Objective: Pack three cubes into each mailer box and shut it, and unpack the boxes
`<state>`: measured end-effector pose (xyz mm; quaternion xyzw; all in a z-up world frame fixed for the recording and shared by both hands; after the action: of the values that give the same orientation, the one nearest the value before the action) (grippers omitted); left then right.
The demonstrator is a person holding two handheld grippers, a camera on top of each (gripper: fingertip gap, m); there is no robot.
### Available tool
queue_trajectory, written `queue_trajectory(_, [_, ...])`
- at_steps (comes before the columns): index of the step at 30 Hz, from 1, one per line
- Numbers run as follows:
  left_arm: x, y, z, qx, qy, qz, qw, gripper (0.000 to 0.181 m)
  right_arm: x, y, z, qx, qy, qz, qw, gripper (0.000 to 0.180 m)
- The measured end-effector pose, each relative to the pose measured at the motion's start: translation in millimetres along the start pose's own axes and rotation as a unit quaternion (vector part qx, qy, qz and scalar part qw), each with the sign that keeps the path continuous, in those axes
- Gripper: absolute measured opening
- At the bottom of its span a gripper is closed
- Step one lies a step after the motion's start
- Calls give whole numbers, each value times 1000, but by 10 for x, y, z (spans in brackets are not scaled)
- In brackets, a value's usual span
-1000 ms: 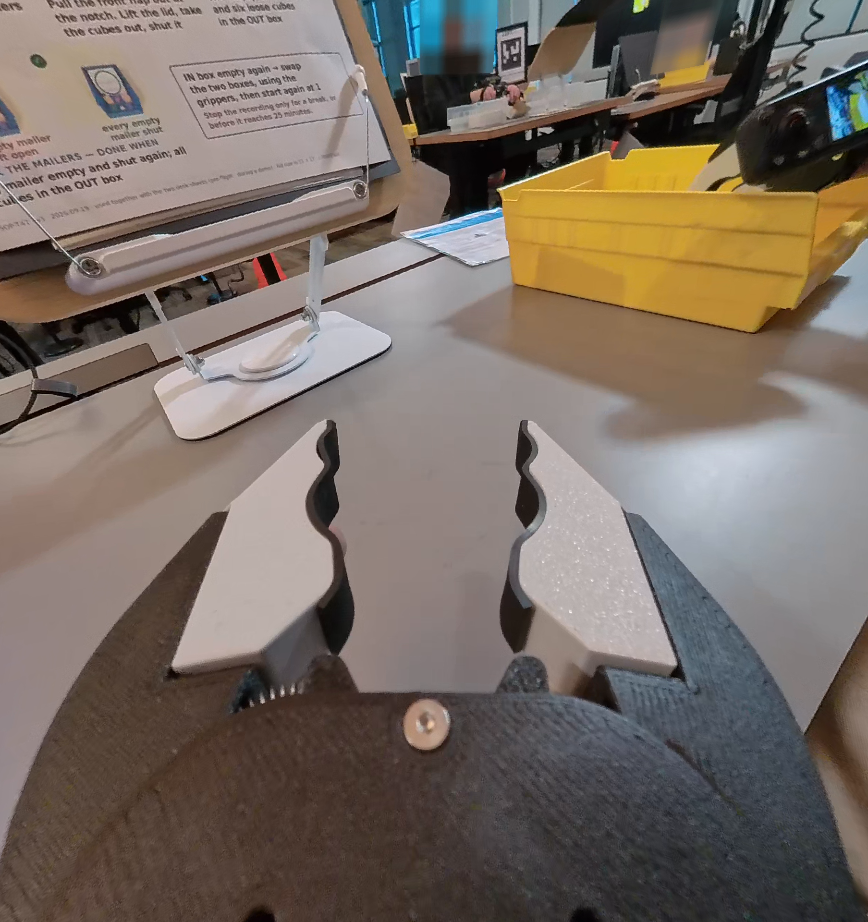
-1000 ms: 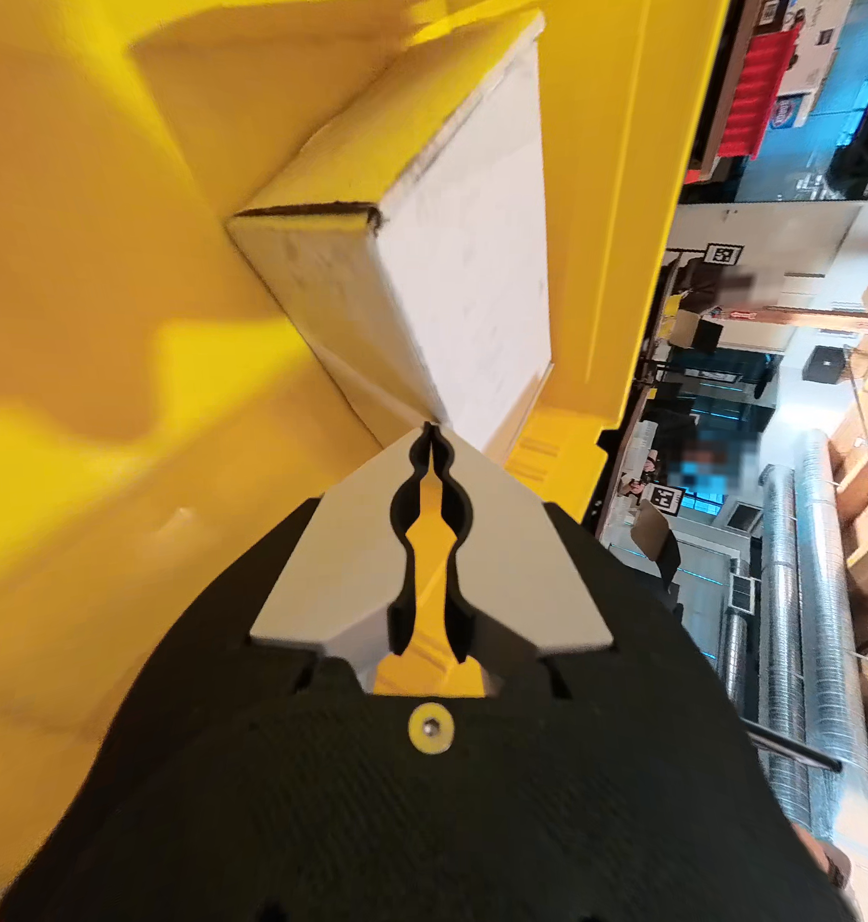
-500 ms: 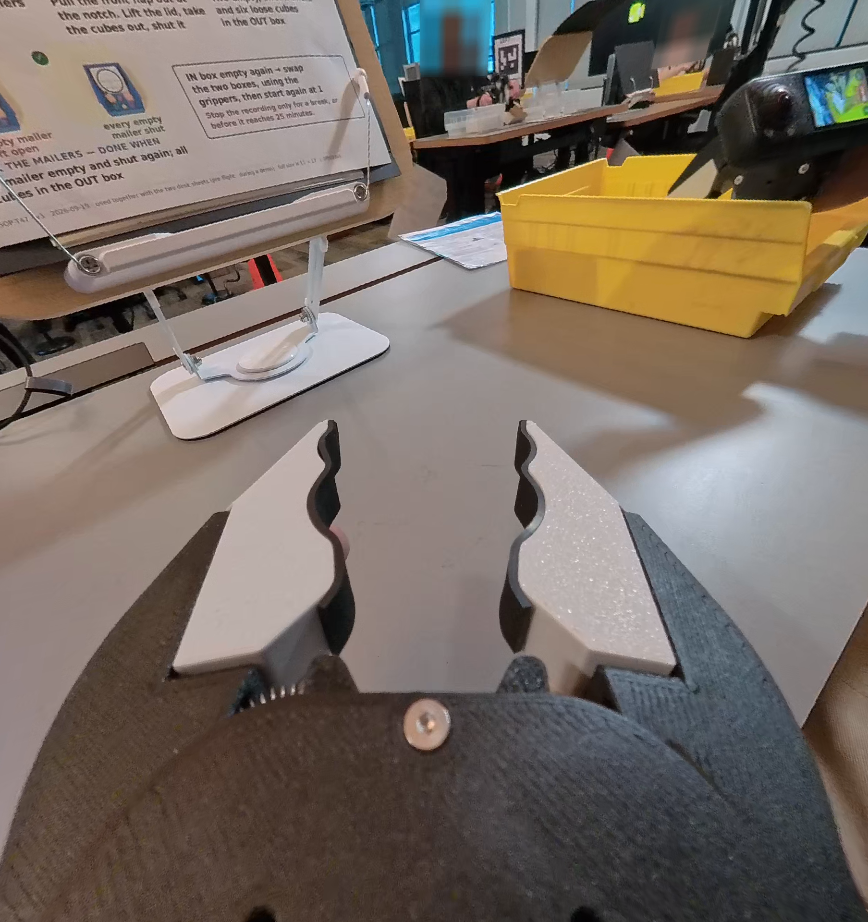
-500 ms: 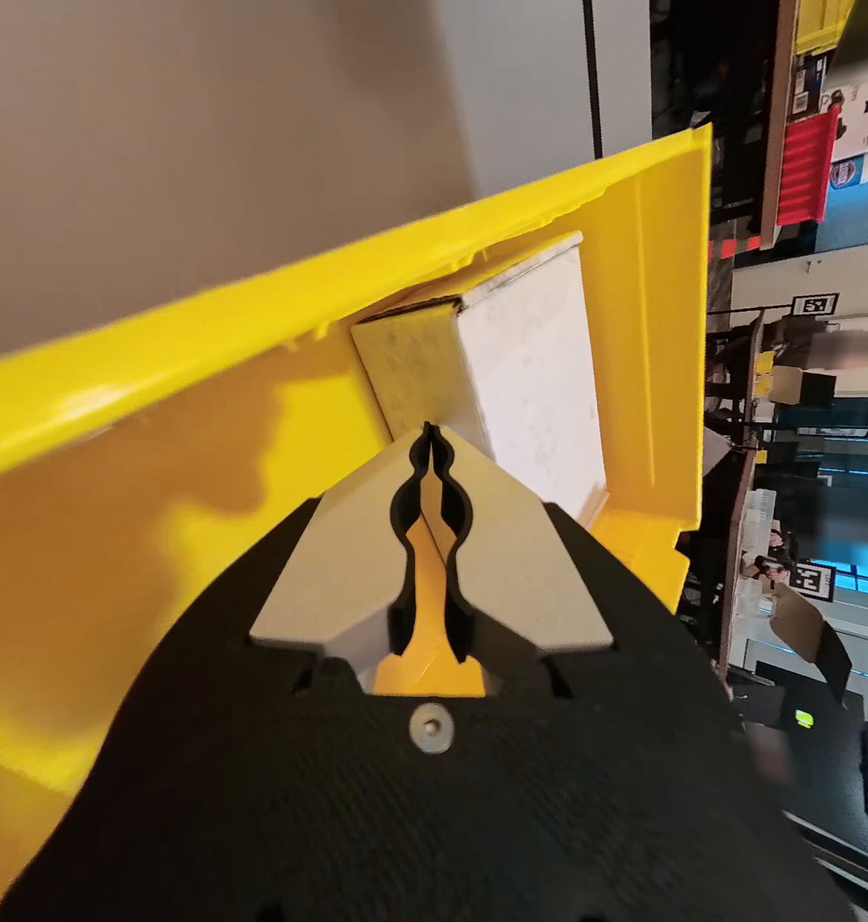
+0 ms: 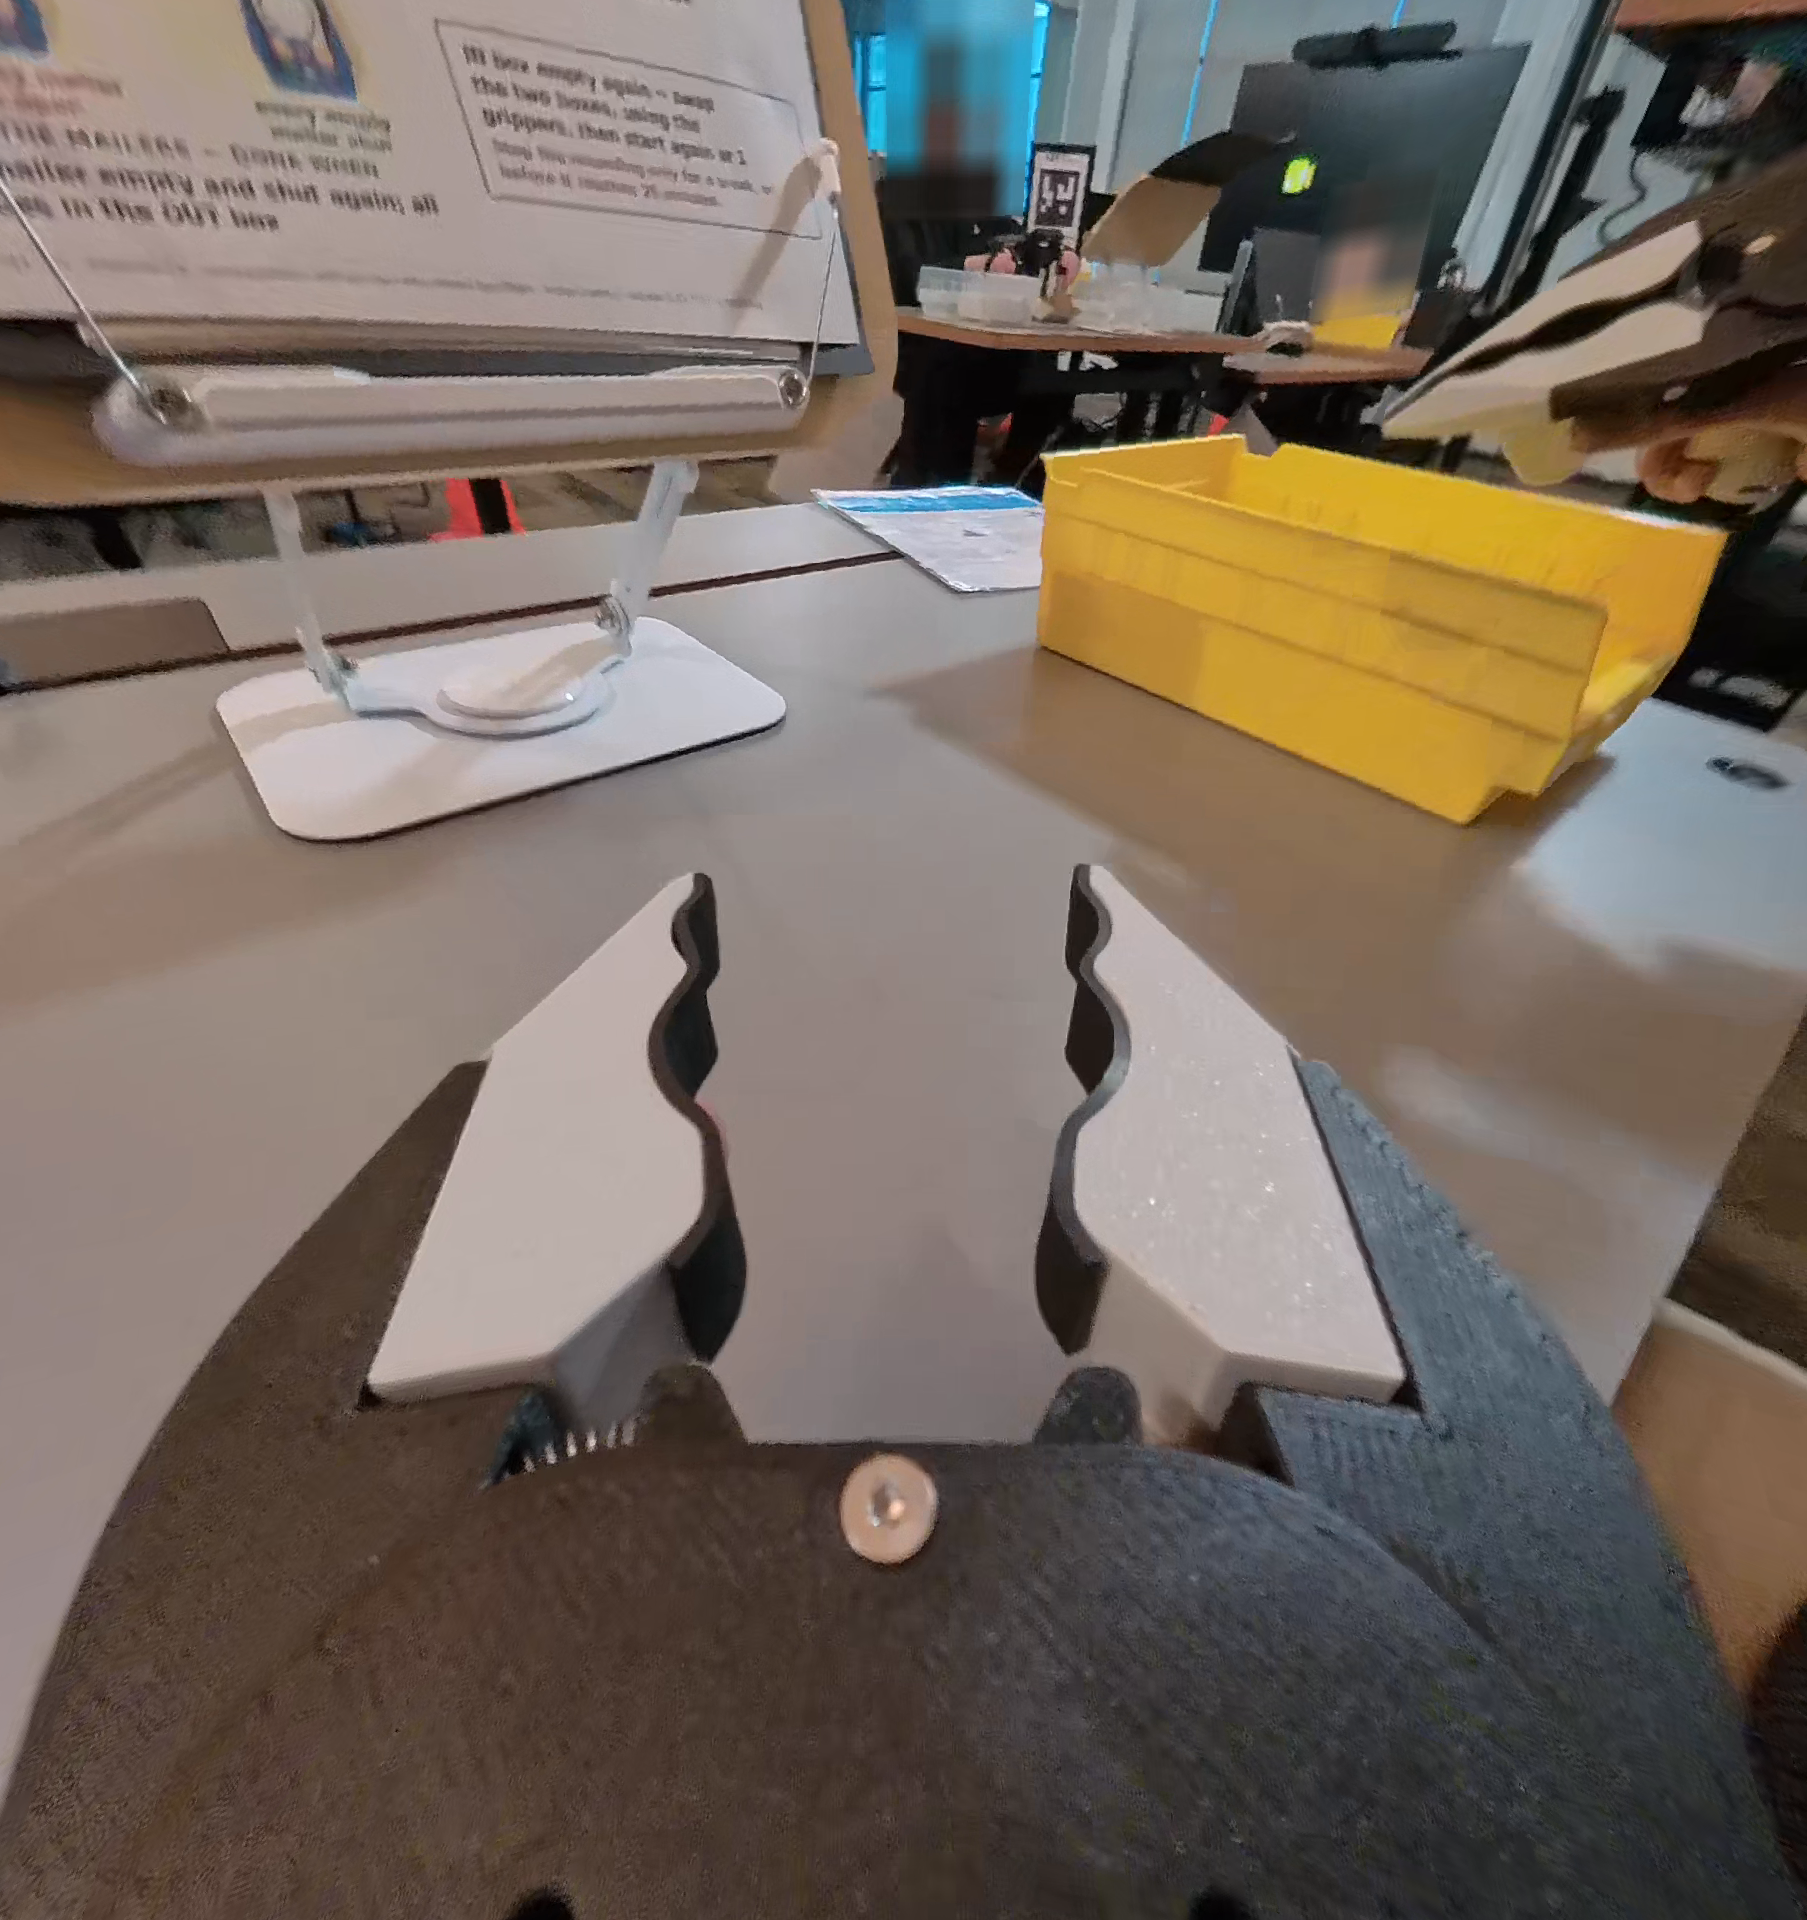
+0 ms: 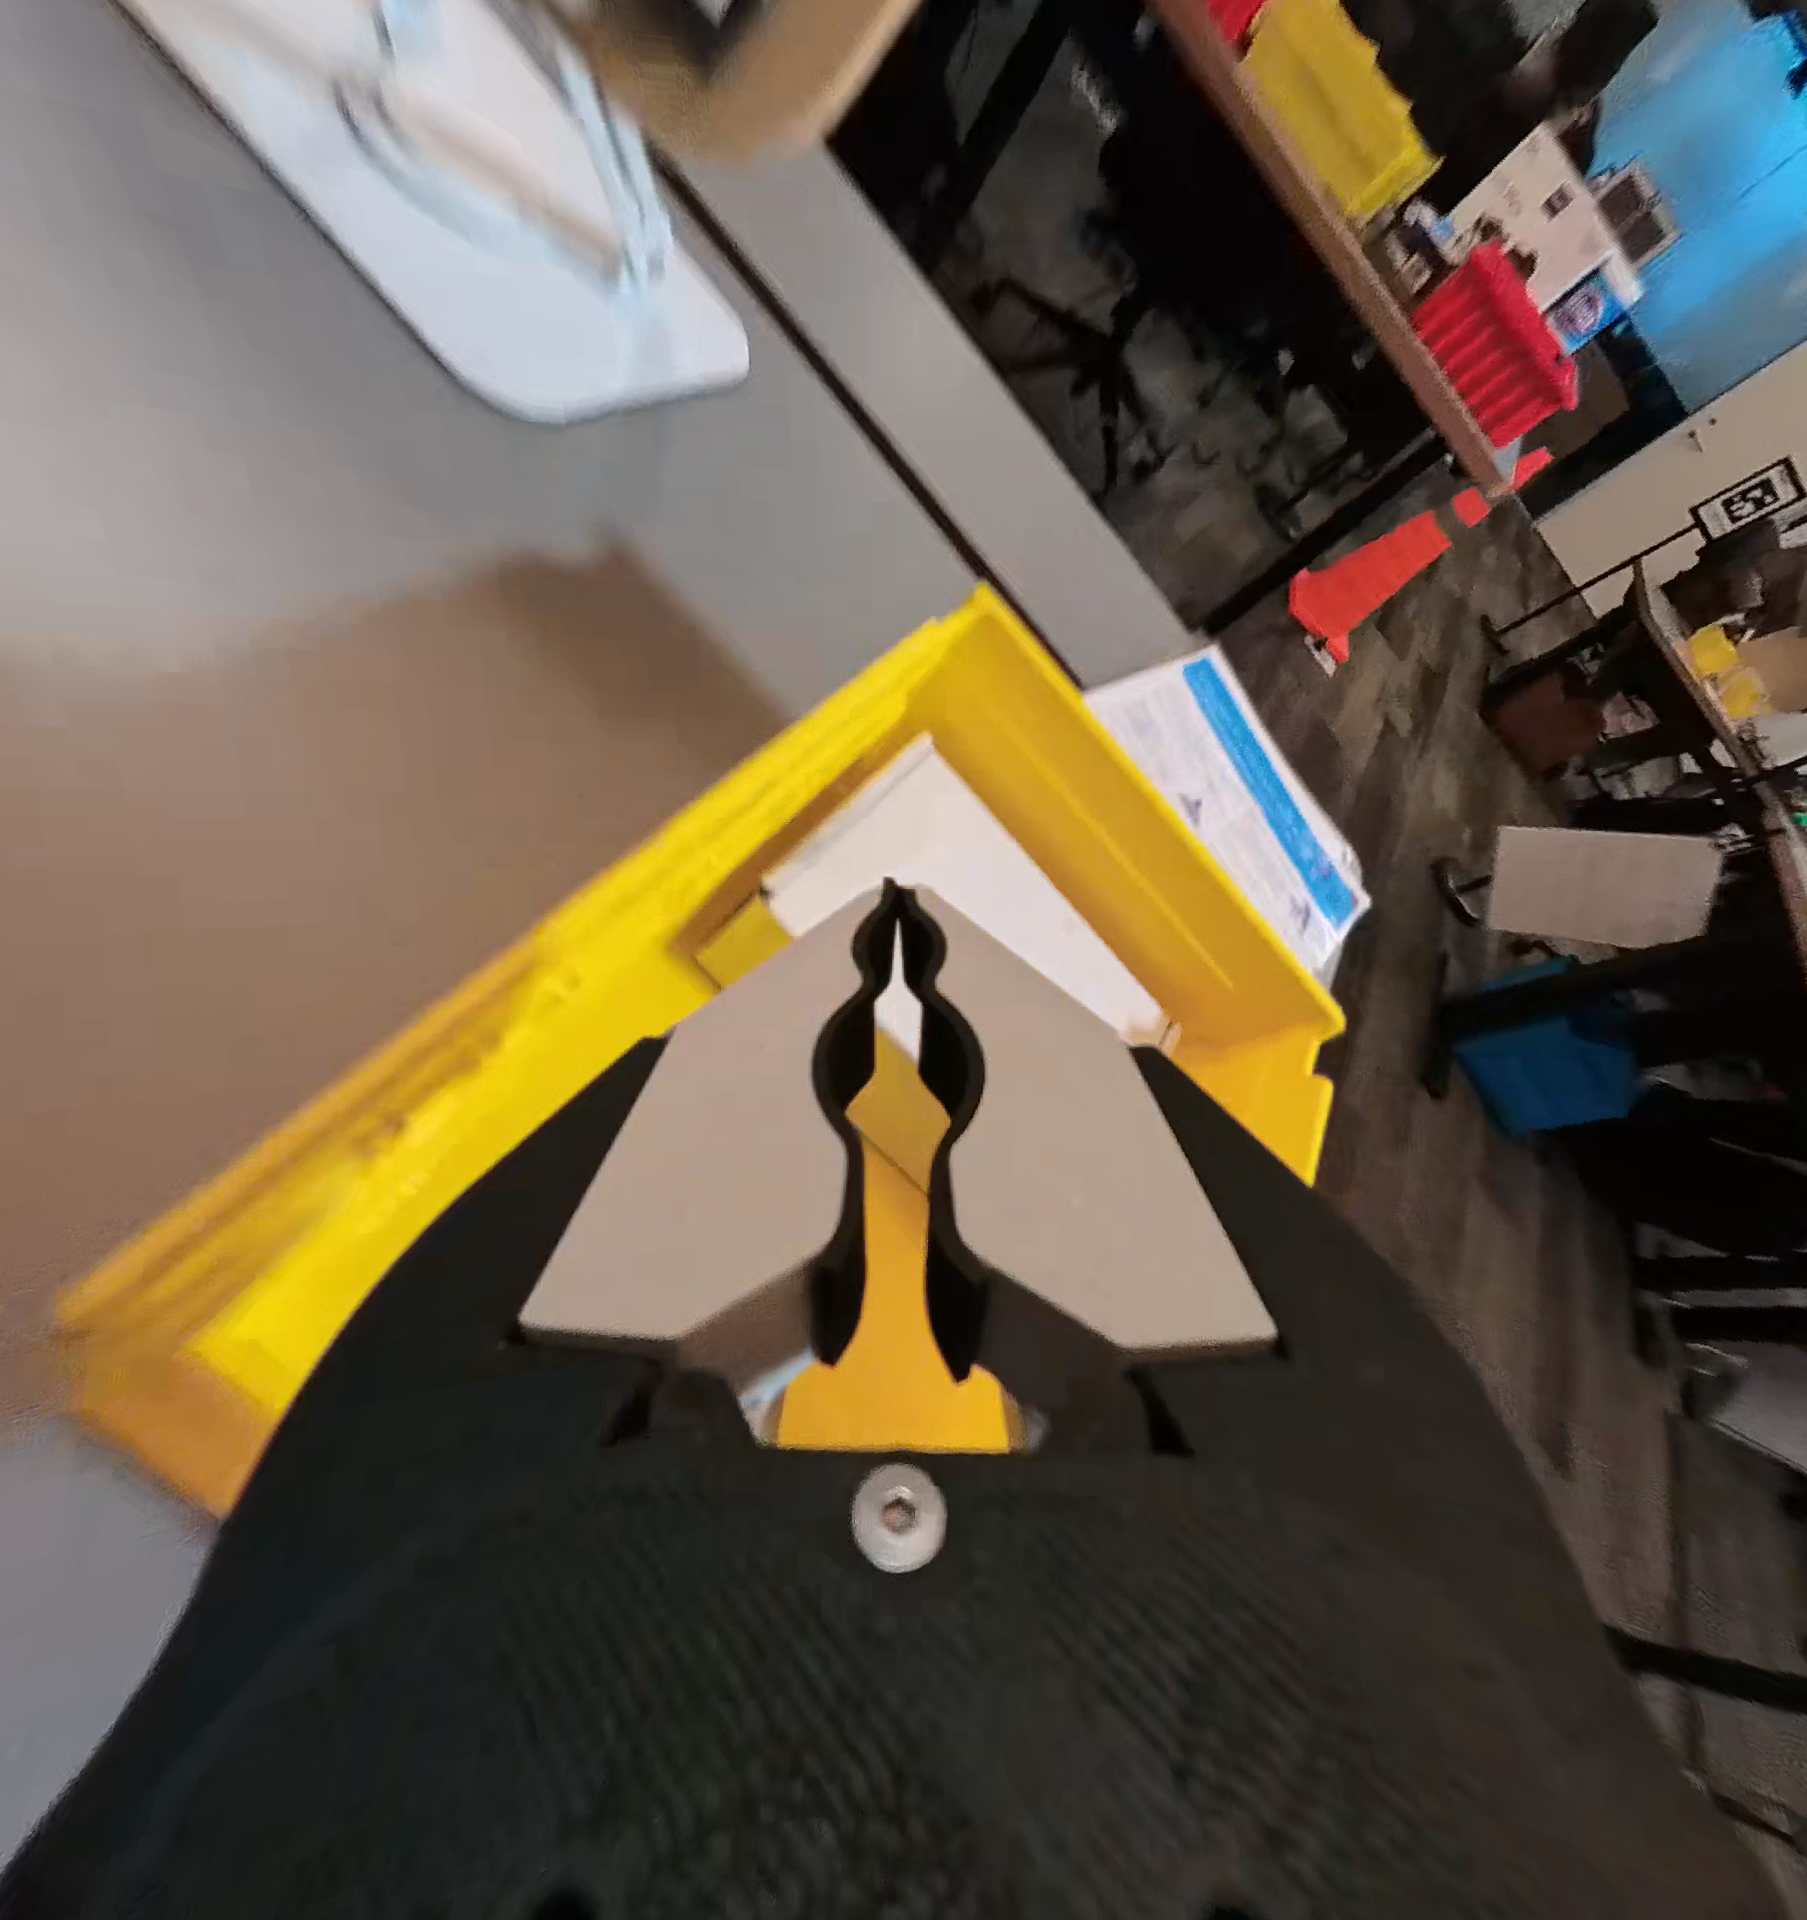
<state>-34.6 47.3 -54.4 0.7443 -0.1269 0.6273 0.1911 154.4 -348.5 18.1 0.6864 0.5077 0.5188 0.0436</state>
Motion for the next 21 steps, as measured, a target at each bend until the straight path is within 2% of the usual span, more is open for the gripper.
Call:
queue_trajectory(2, [10,-49,-2,-7,-1,-34,999,64,237,20,-153,14,35,38,999,0])
queue_trajectory(4, [27,-94,-20,-7,8,-59,998,61,492,-70,-258,83,61,93,990,5])
queue_trajectory(6, [35,-125,-37,-2,13,-68,998,58,735,-327,-306,222,64,153,961,34])
queue_trajectory(7, [37,-133,-43,0,13,-67,998,57,843,-506,-313,301,55,174,936,51])
queue_trajectory(9, [42,-132,-54,2,12,-61,998,56,1044,-896,-280,419,44,196,886,73])
queue_trajectory(13, [79,-145,-90,12,15,-50,999,56,1354,-1695,-162,547,53,219,806,80])
queue_trajectory(18, [237,-326,-250,37,36,-86,995,55,1571,-2389,96,606,86,268,744,86])
queue_trajectory(21, [515,-603,-559,97,111,-126,981,50,1546,-2583,160,652,139,332,668,86])
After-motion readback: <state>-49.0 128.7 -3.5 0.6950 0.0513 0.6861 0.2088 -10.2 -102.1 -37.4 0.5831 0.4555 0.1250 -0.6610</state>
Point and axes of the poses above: each gripper's, where its closed fingertips meet, z out along the fingers, x out of its top, y = z × x across the jaws, the point moved 9 cm from there along -z, back along the fingers, and after that the axes turned 3 degrees about -z, right-handed, at the moved point
